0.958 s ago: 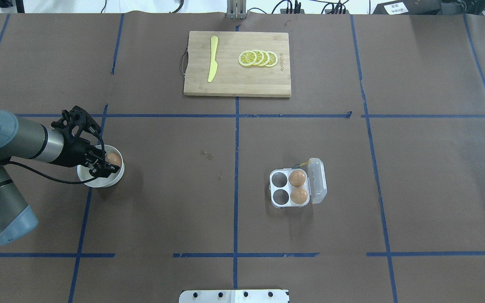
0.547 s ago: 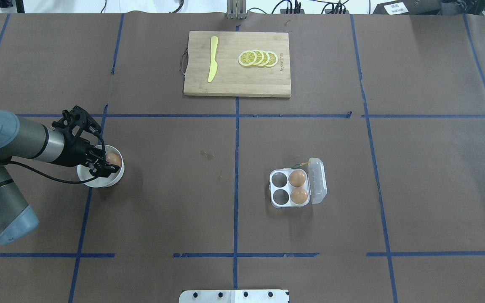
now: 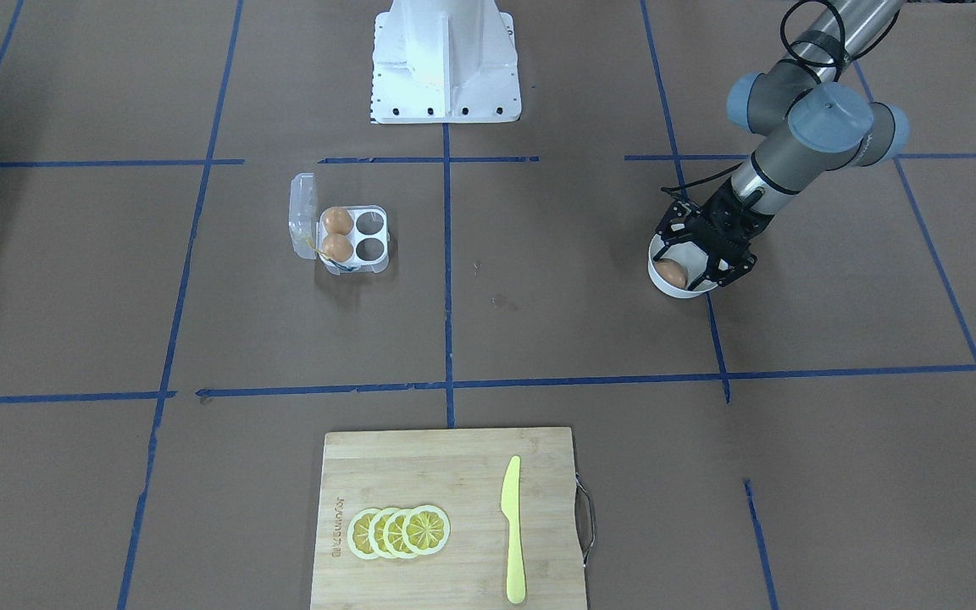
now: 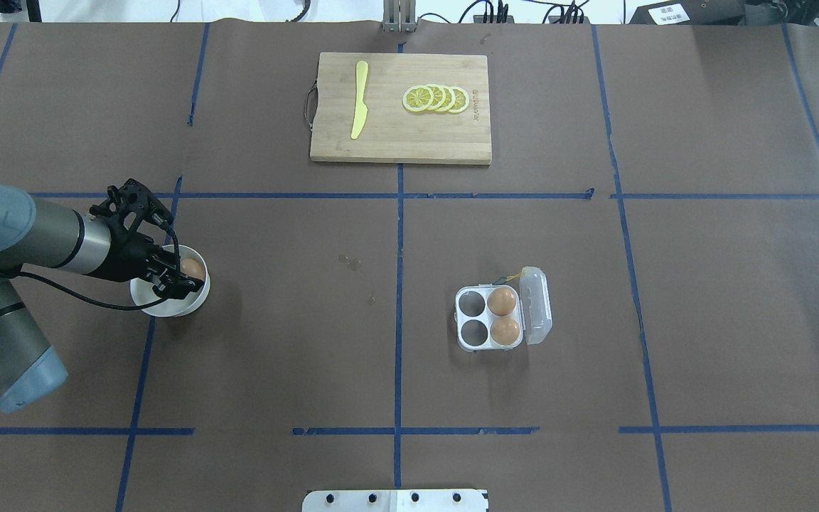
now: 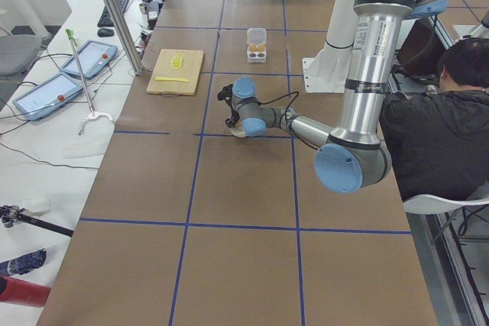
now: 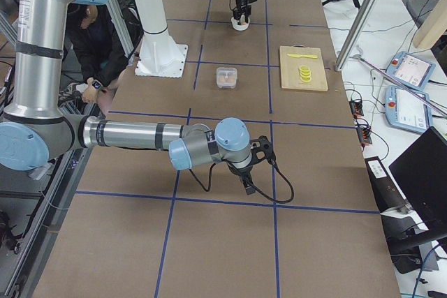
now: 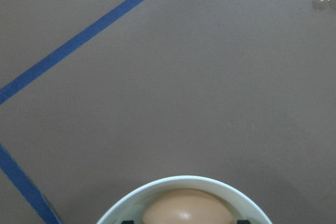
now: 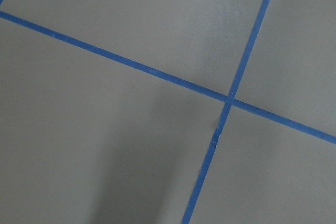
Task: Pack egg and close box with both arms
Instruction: 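Lower the left gripper around the egg and close on it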
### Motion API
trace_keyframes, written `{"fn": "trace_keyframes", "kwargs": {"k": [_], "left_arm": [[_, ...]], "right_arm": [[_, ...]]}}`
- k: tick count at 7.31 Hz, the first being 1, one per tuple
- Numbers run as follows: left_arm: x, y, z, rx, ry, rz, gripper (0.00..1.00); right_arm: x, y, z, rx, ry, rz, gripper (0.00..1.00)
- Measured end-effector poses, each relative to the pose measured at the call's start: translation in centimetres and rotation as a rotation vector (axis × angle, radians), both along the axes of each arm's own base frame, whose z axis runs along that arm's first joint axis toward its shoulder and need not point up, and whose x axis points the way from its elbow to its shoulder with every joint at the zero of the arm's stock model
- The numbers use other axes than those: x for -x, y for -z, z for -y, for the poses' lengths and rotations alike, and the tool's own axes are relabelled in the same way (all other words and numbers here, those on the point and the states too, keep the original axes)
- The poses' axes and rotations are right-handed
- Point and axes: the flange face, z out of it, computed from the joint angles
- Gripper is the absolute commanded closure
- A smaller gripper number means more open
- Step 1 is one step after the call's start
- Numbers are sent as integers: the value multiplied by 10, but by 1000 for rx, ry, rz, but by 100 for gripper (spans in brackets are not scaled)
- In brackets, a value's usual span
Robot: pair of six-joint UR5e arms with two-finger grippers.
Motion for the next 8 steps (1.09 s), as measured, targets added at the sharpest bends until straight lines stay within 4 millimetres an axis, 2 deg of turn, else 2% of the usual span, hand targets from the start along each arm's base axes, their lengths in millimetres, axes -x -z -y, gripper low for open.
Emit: {"fn": "trace_keyframes", "kwargs": {"k": [3, 5, 8], "left_arm": [[-3, -1, -1, 11, 2, -1, 33], [-4, 0, -1, 10, 2, -2, 49], [-2, 1, -3, 5, 0, -4, 57]], "right_arm": [[0, 0, 0, 0, 0, 0, 0], [0, 0, 0, 1, 0, 0, 0], [0, 0, 0, 1, 0, 0, 0]]}}
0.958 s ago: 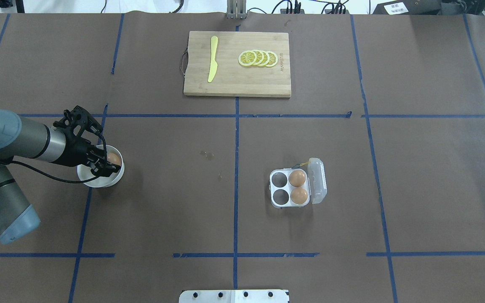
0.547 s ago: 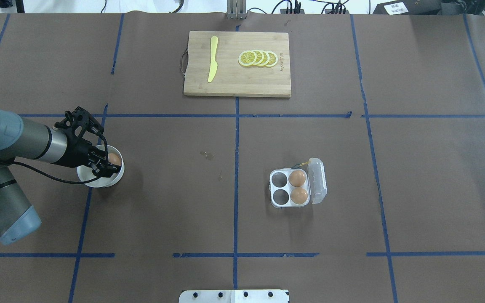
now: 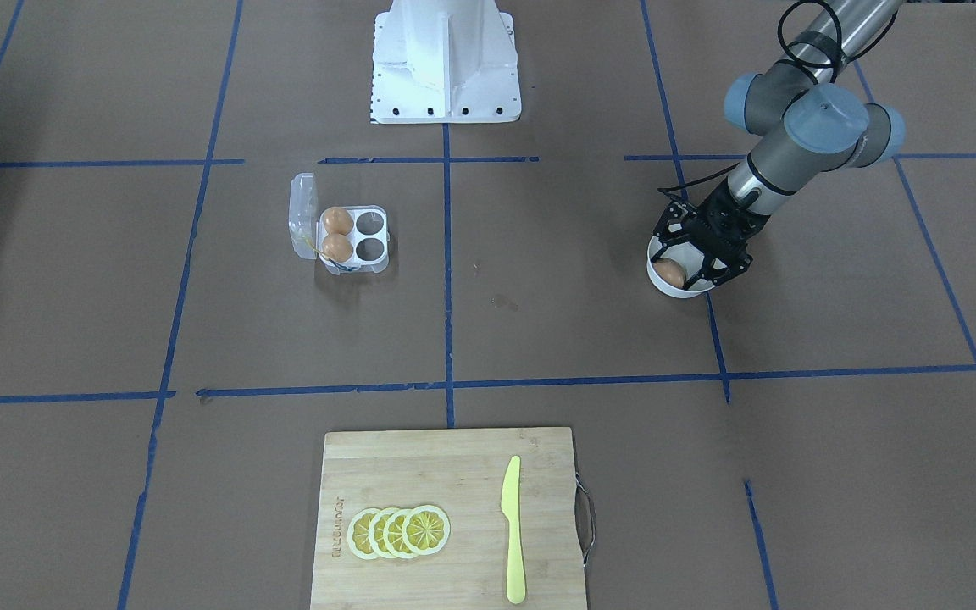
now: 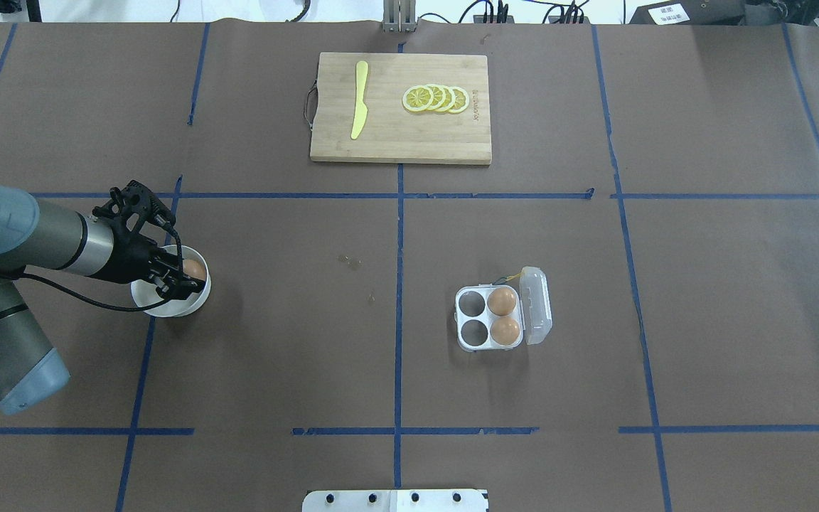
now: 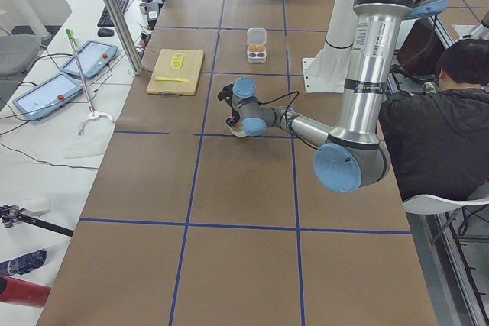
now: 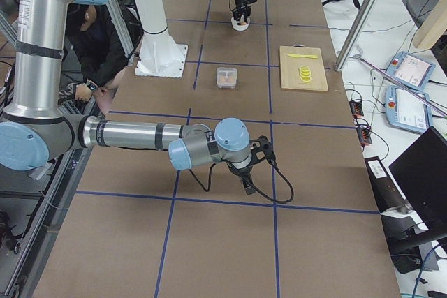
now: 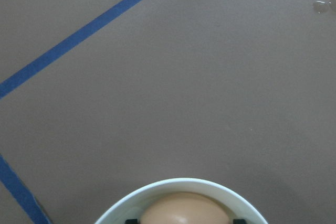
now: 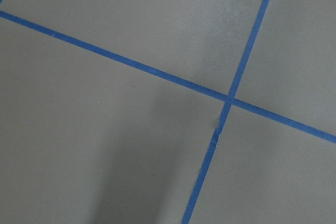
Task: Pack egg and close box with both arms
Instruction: 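Lower the left gripper around the egg and close on it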
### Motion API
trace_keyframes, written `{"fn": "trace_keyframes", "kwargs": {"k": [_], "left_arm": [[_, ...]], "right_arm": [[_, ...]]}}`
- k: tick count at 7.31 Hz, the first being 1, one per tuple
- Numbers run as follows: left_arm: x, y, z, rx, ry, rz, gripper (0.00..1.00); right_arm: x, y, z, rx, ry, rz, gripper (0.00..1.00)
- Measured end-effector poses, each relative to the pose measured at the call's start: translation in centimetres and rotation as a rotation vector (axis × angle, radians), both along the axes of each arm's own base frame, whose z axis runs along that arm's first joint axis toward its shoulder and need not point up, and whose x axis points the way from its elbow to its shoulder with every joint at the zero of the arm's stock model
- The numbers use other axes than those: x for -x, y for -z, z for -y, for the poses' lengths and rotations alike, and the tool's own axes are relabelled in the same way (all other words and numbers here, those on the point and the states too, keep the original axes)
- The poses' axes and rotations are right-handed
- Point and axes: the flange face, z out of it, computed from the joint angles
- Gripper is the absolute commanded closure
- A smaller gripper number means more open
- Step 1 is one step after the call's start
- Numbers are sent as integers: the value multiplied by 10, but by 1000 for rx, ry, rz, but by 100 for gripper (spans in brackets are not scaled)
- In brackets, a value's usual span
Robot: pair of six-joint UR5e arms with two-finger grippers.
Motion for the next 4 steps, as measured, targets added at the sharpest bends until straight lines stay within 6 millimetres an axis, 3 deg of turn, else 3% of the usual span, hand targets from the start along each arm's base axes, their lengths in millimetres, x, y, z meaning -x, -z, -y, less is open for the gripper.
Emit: {"fn": "trace_keyframes", "kwargs": {"k": [4], "left_arm": [[10, 10, -2, -20, -2, -19, 61]], "right_arm": [[0, 0, 0, -1, 0, 0, 0]]}}
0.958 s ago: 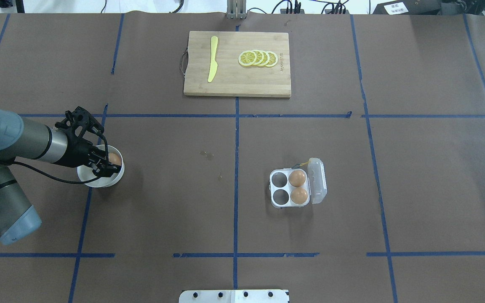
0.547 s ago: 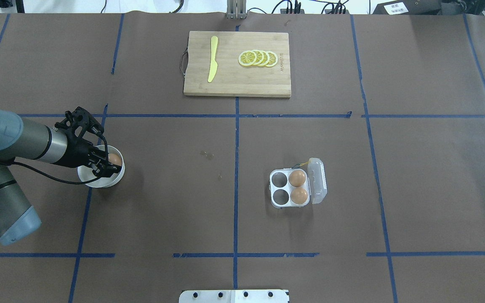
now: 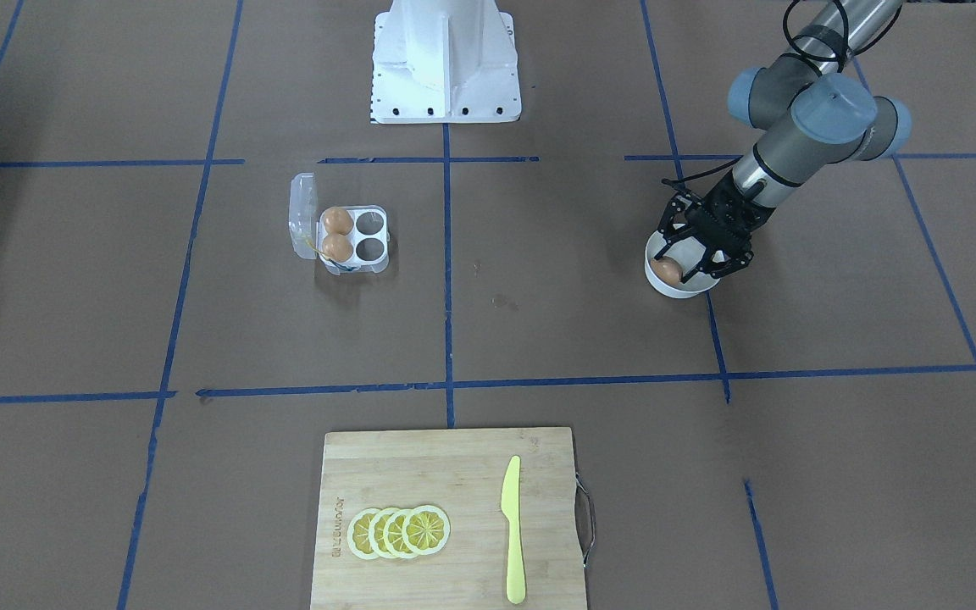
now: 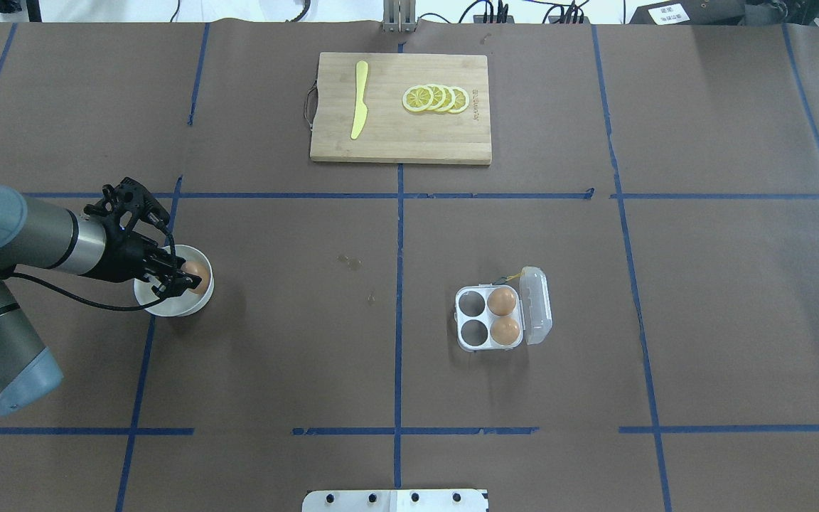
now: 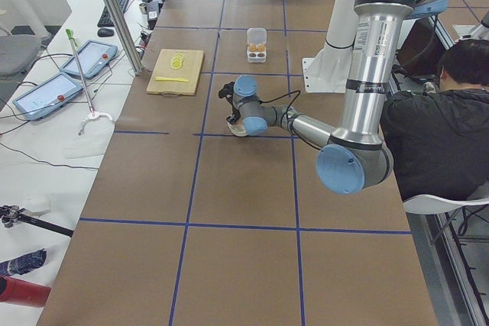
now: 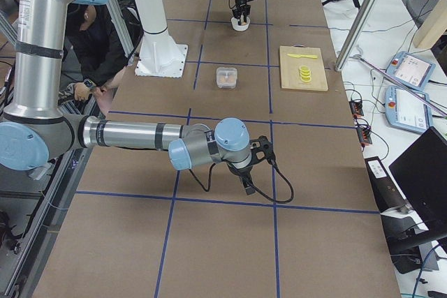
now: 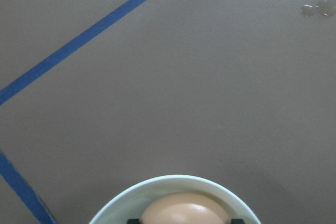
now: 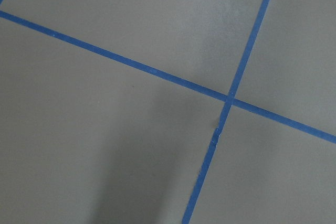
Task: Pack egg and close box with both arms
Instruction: 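Lower the left gripper around the egg and close on it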
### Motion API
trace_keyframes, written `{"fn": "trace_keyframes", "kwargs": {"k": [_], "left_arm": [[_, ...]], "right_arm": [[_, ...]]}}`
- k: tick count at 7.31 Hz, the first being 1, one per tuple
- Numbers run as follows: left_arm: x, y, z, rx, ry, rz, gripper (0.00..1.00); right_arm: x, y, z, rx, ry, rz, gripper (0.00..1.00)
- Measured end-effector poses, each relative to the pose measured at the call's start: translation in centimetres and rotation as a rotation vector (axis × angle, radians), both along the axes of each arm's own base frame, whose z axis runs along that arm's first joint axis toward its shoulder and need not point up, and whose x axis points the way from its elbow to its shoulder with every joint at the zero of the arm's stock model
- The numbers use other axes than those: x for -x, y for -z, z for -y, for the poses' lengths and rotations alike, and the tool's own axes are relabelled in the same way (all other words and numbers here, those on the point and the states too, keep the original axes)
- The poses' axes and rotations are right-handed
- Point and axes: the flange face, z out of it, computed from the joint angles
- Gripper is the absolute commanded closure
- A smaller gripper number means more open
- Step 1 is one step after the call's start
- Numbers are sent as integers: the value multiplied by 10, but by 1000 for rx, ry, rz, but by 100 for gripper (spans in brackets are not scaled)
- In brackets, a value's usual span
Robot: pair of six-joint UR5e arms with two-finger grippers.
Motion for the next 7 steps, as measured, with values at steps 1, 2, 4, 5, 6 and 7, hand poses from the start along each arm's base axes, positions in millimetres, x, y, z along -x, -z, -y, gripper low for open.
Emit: {"fn": "trace_keyframes", "kwargs": {"k": [1, 2, 4, 5, 6, 7], "left_arm": [[7, 0, -4, -1, 1, -3, 58], [16, -5, -10, 2, 1, 2, 49], [19, -12, -16, 10, 0, 12, 41], [17, -11, -15, 10, 0, 12, 39], [15, -9, -14, 10, 0, 11, 39], [11, -7, -12, 12, 2, 8, 39]], "right_arm": [[0, 0, 0, -1, 0, 0, 0], [0, 0, 0, -1, 0, 0, 0], [0, 1, 0, -2, 0, 0, 0], [0, 1, 1, -3, 0, 0, 0], [0, 2, 1, -3, 0, 0, 0], [0, 2, 1, -3, 0, 0, 0]]}}
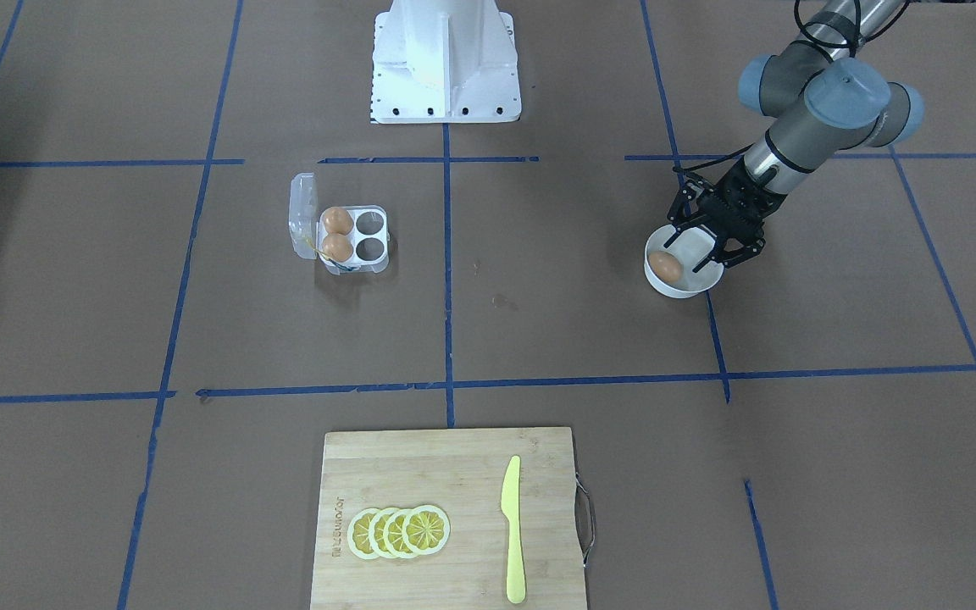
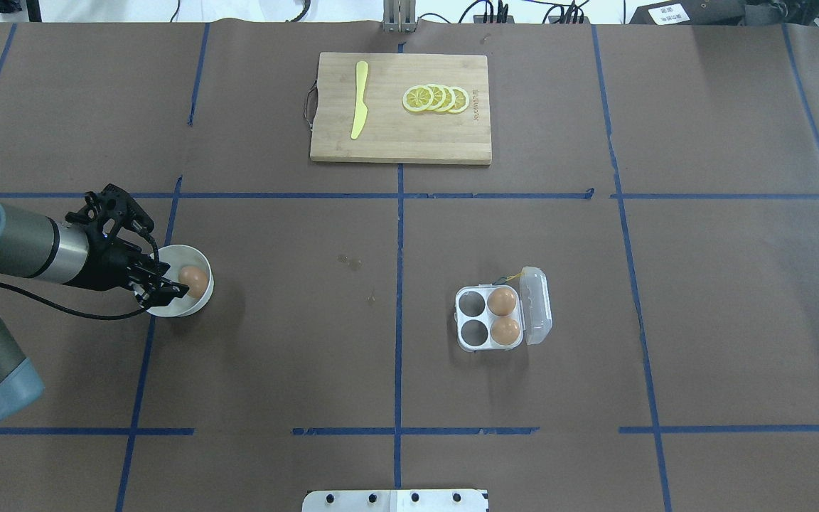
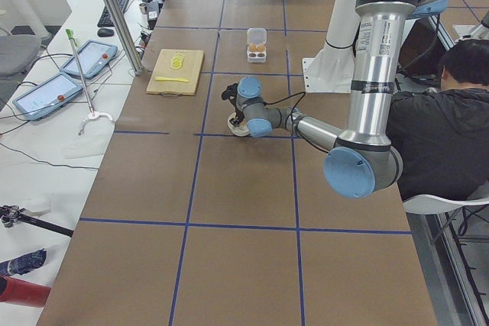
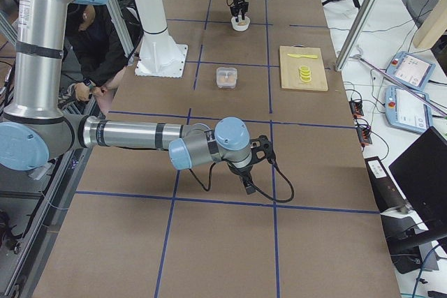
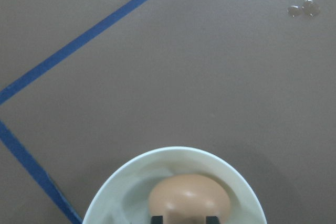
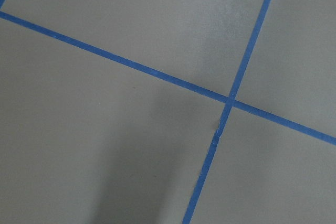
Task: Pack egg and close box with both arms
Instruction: 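Lower the left gripper around the egg and close on it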
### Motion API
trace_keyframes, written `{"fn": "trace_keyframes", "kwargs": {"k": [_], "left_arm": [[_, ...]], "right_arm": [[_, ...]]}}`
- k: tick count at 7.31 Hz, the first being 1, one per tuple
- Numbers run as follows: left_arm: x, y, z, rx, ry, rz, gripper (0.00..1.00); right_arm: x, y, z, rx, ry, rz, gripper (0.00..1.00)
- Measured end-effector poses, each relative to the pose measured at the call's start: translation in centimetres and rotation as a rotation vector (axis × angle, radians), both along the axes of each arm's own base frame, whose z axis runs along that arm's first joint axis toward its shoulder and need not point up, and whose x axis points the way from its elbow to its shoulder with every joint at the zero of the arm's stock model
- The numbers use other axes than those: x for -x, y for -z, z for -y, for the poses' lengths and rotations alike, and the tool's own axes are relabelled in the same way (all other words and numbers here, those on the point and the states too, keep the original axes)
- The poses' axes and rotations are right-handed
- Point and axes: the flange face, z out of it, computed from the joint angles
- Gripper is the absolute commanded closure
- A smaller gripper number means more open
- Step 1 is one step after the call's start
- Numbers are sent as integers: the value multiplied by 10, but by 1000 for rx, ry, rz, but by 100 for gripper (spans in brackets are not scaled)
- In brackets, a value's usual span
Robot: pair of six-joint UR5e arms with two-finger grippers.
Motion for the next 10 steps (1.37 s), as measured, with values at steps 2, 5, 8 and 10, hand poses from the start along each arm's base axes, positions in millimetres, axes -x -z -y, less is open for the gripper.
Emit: {"fn": "trace_keyframes", "kwargs": {"k": [2, 5, 8, 10], "left_arm": [[-11, 1, 8, 5, 1, 0, 37], [-17, 1, 11, 8, 2, 3, 32], [-19, -4, 12, 15, 1, 10, 28], [-21, -5, 11, 17, -2, 12, 22]], "right_arm": [[0, 0, 0, 1, 0, 0, 0], [0, -1, 0, 2, 0, 0, 0], [0, -1, 0, 1, 0, 0, 0], [0, -1, 0, 2, 0, 0, 0]]}}
